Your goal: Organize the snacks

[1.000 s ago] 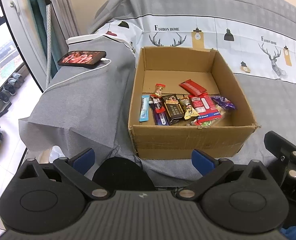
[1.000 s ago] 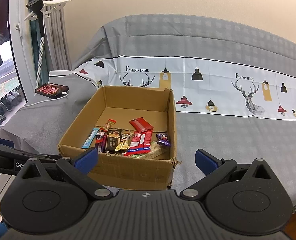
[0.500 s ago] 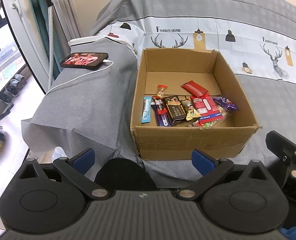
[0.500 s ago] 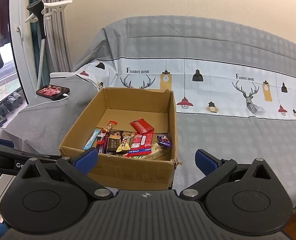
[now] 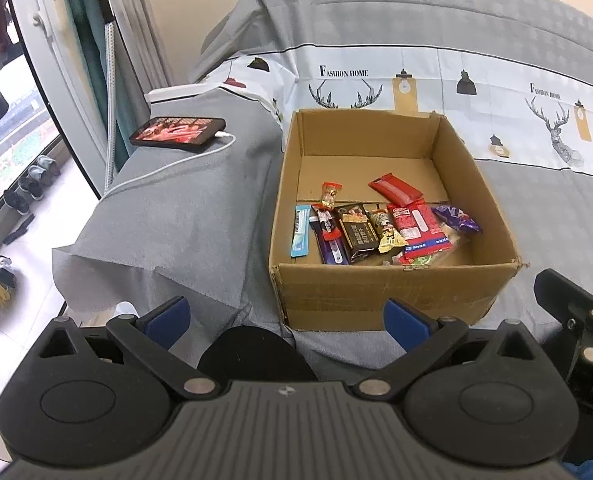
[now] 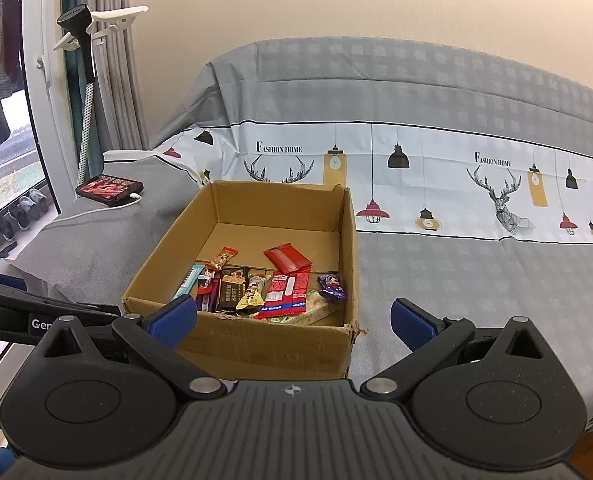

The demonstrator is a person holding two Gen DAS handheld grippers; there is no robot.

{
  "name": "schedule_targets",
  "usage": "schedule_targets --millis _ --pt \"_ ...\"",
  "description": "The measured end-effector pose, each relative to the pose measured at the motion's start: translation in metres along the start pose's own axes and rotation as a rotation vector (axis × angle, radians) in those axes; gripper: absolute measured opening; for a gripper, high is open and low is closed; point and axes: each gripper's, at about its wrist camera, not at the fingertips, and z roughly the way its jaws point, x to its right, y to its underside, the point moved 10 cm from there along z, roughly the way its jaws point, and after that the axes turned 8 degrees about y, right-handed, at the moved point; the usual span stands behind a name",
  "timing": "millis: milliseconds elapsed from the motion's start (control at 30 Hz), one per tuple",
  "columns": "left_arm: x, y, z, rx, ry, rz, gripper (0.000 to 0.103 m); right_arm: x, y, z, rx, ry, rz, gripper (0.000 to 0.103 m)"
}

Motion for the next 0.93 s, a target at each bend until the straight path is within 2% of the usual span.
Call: schedule_targets --millis 933 --pt "-0.0009 0.0022 0.0006 -0.005 -0.024 0.002 0.103 -0.0009 0.0007 0.0002 -0.001 -0.001 0.007 0.102"
